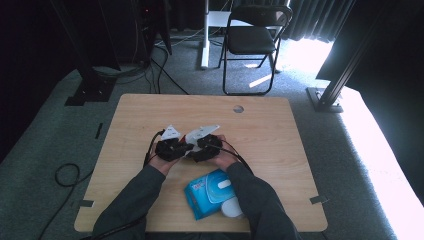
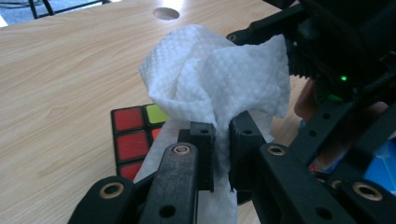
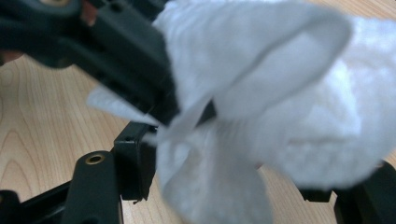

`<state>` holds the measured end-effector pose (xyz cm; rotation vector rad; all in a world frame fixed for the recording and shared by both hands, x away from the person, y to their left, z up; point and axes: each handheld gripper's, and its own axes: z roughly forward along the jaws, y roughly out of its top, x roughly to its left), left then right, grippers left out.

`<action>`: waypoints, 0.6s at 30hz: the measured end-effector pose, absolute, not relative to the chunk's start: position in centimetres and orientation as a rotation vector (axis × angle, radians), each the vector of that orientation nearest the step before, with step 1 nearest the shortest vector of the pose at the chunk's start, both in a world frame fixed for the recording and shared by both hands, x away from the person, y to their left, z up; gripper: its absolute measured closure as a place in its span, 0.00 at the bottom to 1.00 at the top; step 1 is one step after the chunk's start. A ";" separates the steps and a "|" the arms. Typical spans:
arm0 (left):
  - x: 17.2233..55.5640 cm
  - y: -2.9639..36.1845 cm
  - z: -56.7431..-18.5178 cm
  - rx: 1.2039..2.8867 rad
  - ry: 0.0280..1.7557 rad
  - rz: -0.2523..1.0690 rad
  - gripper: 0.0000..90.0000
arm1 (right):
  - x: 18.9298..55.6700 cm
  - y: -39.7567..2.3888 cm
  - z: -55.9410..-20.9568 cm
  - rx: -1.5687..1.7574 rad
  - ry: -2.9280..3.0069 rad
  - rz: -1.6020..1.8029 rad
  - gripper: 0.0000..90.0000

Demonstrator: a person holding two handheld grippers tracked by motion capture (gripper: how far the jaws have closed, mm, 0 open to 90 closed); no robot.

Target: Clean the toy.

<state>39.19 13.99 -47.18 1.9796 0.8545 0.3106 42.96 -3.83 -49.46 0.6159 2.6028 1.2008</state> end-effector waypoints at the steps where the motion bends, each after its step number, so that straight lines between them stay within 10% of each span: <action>1: 39.2 14.0 -47.2 1.980 0.854 0.311 0.92 | 43.0 -3.8 -49.5 0.617 2.602 1.203 0.38; 18: 40.7 16.9 -47.2 1.947 0.959 0.378 0.92 | 43.0 -3.8 -49.5 0.613 2.604 1.200 0.38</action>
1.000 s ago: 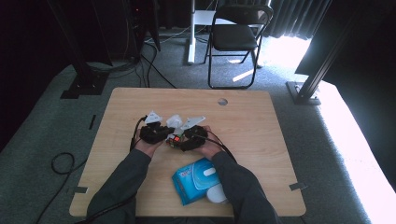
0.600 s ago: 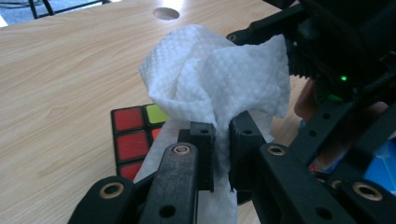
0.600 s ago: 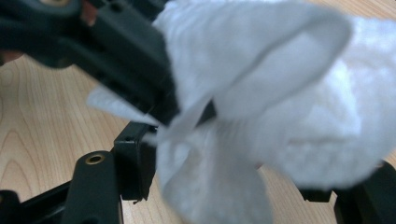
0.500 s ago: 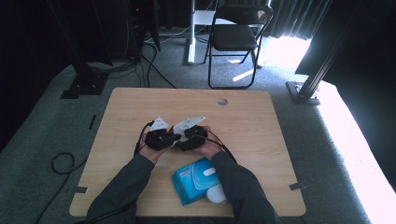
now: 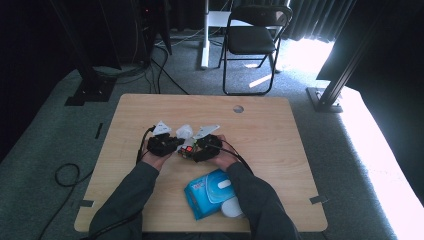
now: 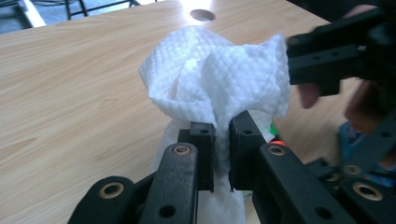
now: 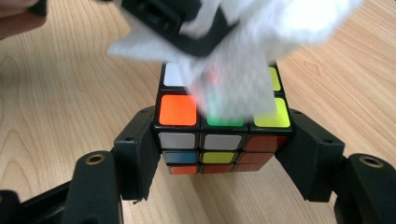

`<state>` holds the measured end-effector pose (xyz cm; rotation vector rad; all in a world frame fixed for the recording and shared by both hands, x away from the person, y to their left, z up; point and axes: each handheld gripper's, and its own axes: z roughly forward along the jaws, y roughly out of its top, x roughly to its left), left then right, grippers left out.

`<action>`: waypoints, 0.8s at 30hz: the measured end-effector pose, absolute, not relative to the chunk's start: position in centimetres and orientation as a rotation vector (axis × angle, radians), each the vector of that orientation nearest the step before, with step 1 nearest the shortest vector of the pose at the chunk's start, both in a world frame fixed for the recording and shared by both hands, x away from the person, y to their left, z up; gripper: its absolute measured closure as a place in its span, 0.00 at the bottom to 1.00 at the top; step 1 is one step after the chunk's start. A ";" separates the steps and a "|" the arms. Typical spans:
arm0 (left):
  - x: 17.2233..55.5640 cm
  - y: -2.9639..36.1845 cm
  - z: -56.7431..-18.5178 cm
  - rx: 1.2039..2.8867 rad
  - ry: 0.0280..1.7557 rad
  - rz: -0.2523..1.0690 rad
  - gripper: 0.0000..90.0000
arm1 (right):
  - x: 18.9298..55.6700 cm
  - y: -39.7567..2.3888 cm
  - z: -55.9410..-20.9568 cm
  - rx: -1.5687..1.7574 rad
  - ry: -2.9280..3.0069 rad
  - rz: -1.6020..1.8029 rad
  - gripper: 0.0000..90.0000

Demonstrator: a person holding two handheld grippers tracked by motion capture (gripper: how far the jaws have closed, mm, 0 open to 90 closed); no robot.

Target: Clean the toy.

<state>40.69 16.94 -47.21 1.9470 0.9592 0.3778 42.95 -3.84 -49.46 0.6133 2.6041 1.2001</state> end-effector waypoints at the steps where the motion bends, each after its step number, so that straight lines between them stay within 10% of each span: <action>1: 40.8 17.2 -47.2 1.943 0.970 0.382 0.92 | 43.0 -3.8 -49.5 0.614 2.604 1.201 0.38; 24: 41.7 18.8 -49.5 2.002 1.036 0.339 0.92 | 42.8 -4.0 -49.3 0.609 2.585 1.230 0.38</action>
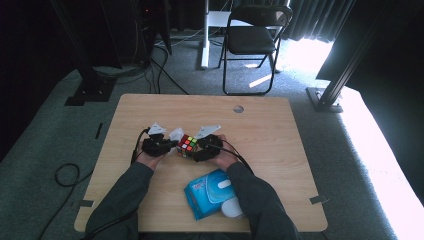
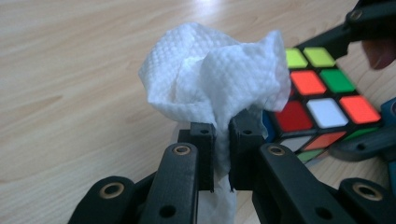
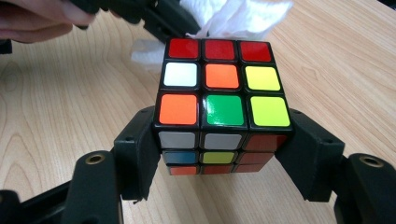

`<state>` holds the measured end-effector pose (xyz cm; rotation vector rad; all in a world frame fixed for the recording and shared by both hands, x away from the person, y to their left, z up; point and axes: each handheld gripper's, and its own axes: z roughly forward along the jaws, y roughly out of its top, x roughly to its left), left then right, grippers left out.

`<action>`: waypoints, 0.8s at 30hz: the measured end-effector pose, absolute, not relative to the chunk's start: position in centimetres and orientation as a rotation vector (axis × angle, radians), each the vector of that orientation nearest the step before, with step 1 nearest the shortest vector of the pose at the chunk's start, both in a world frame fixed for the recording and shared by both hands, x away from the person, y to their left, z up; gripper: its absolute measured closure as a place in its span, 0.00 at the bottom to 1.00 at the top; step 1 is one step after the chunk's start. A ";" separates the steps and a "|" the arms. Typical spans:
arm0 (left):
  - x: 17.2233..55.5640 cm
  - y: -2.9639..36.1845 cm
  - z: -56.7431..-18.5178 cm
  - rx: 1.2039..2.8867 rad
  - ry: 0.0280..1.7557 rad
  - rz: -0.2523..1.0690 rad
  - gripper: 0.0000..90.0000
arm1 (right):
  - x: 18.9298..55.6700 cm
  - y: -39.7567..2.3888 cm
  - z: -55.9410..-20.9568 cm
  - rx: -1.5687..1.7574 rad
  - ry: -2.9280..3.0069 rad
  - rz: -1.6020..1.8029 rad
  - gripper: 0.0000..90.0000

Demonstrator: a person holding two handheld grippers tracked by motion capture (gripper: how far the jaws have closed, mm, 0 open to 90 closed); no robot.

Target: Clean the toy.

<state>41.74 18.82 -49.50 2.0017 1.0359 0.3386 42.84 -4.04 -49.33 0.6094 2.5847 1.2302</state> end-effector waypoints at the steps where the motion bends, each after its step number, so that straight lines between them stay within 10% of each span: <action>1: 41.7 18.8 -49.7 2.006 1.033 0.332 0.92 | 42.8 -4.0 -49.3 0.608 2.584 1.232 0.38; 24: 40.0 19.5 -51.0 2.055 0.988 0.298 0.92 | 42.9 -4.1 -49.3 0.625 2.578 1.232 0.38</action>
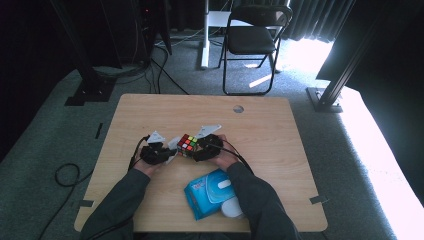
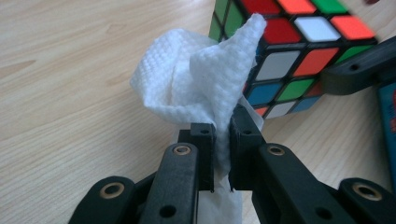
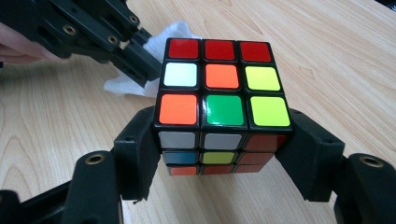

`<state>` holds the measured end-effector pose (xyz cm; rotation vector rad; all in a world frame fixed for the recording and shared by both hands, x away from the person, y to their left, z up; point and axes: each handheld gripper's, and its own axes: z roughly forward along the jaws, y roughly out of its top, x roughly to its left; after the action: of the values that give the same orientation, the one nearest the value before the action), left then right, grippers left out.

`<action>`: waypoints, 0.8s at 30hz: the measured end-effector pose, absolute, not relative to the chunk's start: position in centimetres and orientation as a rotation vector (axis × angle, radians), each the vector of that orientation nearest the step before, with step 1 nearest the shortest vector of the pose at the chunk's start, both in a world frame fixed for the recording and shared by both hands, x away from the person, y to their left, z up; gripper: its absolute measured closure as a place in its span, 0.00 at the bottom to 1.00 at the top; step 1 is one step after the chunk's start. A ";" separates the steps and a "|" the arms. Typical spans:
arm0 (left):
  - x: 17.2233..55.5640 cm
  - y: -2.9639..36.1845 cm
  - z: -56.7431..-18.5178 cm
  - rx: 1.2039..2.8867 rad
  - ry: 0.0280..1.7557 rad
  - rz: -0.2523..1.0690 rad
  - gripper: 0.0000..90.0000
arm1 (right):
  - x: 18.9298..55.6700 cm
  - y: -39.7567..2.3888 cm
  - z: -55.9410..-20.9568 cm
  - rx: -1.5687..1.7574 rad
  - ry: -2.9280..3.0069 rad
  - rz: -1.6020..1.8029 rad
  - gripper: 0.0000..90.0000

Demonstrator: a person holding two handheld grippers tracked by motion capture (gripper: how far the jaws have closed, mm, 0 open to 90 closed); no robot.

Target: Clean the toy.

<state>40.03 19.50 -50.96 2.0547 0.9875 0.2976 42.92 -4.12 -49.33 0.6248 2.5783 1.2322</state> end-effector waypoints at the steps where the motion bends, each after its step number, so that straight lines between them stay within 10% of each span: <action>1: 40.0 19.6 -50.9 2.049 0.986 0.297 0.92 | 42.9 -4.1 -49.3 0.625 2.579 1.233 0.38; 24: 41.6 19.6 -48.6 1.949 0.972 0.284 0.92 | 42.7 -3.8 -49.4 0.571 2.601 1.209 0.38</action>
<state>41.58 19.55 -48.60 1.9485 0.9723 0.2835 42.69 -3.78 -49.43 0.5711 2.6006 1.2090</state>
